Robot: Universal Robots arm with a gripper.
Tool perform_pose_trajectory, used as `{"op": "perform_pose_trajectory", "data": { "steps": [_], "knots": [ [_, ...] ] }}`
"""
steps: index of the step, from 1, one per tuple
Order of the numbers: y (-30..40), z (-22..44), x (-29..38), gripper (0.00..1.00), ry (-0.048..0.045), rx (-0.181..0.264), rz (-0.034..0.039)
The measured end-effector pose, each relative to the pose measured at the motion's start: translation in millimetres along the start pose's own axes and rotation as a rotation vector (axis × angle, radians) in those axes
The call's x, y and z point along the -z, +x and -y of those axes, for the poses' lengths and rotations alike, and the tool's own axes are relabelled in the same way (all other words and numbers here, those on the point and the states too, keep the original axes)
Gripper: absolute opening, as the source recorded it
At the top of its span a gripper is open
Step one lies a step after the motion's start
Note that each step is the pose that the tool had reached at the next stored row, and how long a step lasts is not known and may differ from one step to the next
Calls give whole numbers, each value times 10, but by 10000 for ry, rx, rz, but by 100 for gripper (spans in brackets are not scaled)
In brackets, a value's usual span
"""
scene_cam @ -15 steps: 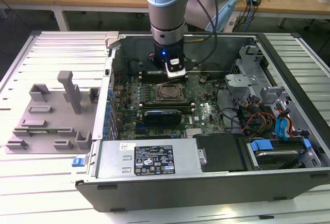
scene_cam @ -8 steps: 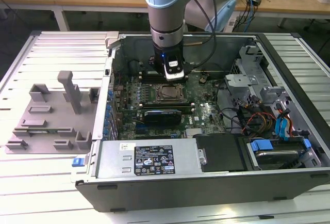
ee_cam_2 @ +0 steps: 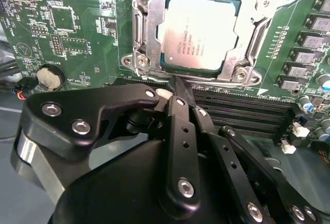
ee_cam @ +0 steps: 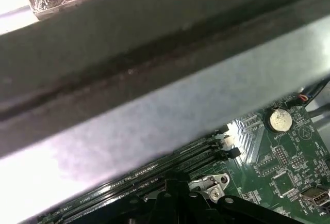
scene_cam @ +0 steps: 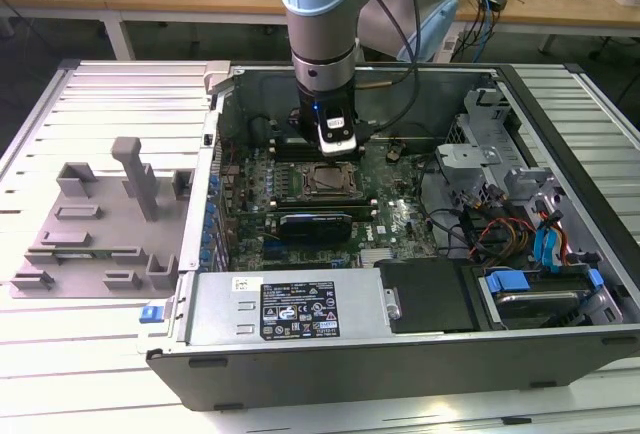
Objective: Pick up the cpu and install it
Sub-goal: 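Install the first cpu locking lever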
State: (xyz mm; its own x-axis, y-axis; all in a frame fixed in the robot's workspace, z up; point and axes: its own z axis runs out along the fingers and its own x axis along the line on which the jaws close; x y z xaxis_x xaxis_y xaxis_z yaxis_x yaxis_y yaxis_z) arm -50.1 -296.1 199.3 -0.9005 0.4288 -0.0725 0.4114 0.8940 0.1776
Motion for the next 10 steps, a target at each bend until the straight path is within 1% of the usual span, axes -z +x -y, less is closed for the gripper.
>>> {"op": "perform_pose_trajectory", "data": {
  "steps": [1, 3, 4, 6, 7, 8, 9, 10],
  "knots": [
    [-1, -4, 15, 11, -5, 0, 2],
    [-6, -16, 92, 11, 38, 4, 16],
    [-10, -24, 139, 11, 94, 9, 42],
    [-13, -31, 172, 11, 217, 21, 100],
    [-14, -33, 188, 11, 354, 35, 161],
    [-15, -33, 196, 11, 520, 58, 227],
    [-25, -15, 208, 11, 797, 98, 330],
    [-41, 19, 214, 11, 938, 118, 384]
  ]
}}
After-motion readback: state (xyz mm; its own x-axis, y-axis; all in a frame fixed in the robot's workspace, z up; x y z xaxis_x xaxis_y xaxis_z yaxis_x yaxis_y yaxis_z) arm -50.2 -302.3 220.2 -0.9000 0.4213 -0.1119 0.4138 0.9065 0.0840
